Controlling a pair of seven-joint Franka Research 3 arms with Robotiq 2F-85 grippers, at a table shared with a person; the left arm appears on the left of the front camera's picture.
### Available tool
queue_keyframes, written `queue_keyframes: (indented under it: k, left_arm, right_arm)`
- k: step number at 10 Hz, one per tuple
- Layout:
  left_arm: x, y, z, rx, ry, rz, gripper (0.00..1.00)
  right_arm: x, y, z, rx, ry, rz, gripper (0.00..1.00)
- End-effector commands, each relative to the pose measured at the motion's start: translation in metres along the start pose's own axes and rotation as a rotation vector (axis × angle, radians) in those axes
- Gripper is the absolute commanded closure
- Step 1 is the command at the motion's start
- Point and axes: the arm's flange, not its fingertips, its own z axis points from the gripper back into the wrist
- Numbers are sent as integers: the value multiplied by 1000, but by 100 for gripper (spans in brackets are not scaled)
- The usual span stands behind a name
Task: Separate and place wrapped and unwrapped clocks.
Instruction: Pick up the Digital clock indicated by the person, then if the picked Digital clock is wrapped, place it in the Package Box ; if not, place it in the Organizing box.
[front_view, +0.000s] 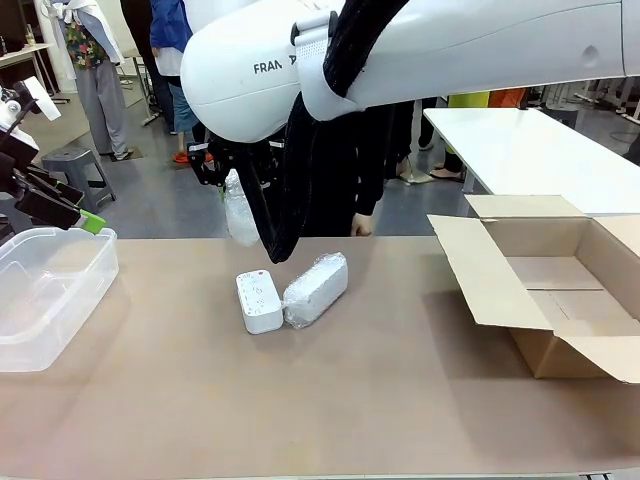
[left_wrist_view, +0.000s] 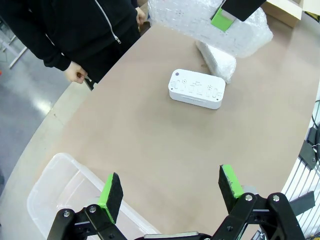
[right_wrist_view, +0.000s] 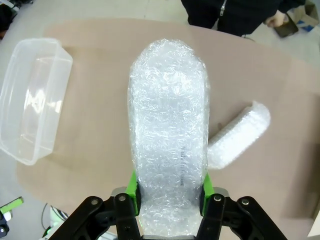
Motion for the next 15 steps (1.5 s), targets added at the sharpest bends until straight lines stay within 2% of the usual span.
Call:
queue_keyframes:
  k: [1,10,11,13,15]
  left_arm:
    - [0,1,-1,-9,-6,5,0]
    - [0,1,-1,-9,-6,5,0]
    - [0,1,-1,-9,-6,5,0]
    - [0,1,-1,-9,-6,5,0]
    - [0,1,-1,-9,-6,5,0]
  right_arm:
    - [4,0,2,-11,-5,12,100]
    - [4,0,2,-11,-5,12,100]
    - [1,-1,0,0,0,-2,48]
    - [7,-36,40,-36,2,-8,48]
    - [-2,-92,85,-61,-16,-26,48]
